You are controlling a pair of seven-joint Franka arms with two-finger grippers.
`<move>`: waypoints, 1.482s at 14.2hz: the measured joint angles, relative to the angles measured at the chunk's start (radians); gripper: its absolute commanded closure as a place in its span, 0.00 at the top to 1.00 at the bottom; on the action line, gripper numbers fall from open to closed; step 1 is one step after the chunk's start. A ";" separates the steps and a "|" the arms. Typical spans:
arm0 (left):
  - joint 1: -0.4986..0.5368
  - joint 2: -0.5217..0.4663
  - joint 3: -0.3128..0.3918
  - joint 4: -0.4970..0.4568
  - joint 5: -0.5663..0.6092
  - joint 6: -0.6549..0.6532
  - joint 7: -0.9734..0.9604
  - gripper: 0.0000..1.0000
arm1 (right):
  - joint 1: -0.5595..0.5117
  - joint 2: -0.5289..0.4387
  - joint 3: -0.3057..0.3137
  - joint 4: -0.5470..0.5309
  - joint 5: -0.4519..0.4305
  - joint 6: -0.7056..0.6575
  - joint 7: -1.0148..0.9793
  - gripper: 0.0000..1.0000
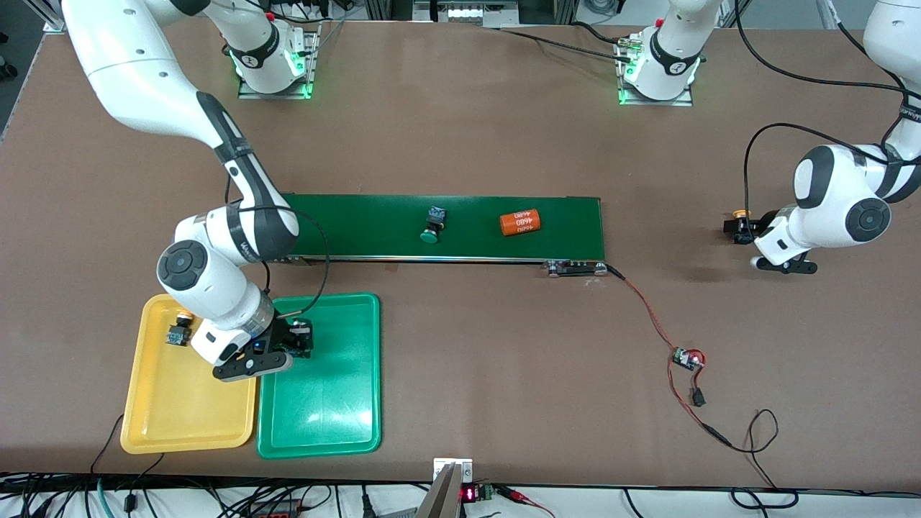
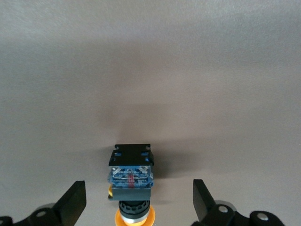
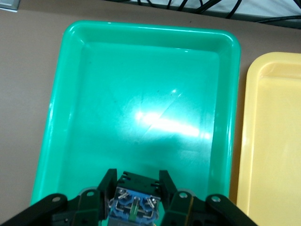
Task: Sort buttons by color to trays
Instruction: 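Lower the green button into the green tray with the right gripper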
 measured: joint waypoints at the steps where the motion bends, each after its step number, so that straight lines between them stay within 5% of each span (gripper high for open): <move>1: 0.001 0.003 0.000 0.000 0.000 0.000 0.000 0.87 | -0.002 0.008 0.000 0.001 0.000 0.014 -0.009 0.22; 2: 0.005 0.004 0.000 0.000 0.000 0.000 0.001 0.80 | -0.002 0.018 0.000 0.001 0.000 0.031 -0.014 0.40; 5: 0.012 0.010 0.008 -0.001 0.000 0.000 0.027 0.73 | -0.001 0.021 0.001 0.001 0.000 0.037 -0.017 0.63; 8: 0.015 0.025 0.014 -0.002 0.000 -0.001 0.033 0.66 | -0.001 0.021 0.002 0.001 0.000 0.037 -0.017 0.71; 10: 0.015 0.032 0.014 -0.005 0.000 -0.005 0.035 0.33 | -0.001 0.021 0.002 0.001 0.000 0.037 -0.018 0.95; 11: 0.015 0.032 0.014 -0.005 0.000 -0.021 0.037 0.21 | -0.001 0.021 0.002 0.001 0.000 0.037 -0.018 1.00; 14: 0.002 0.012 -0.003 0.006 0.000 -0.094 0.043 0.00 | -0.001 0.021 0.002 0.001 0.000 0.035 -0.018 1.00; 17: -0.054 -0.055 -0.036 0.019 0.000 -0.141 0.043 0.00 | -0.007 0.019 0.001 -0.011 0.000 -0.009 -0.018 1.00; 21: -0.127 -0.136 -0.136 0.053 -0.053 -0.205 0.035 0.00 | -0.025 -0.047 0.001 -0.010 0.000 -0.271 -0.023 1.00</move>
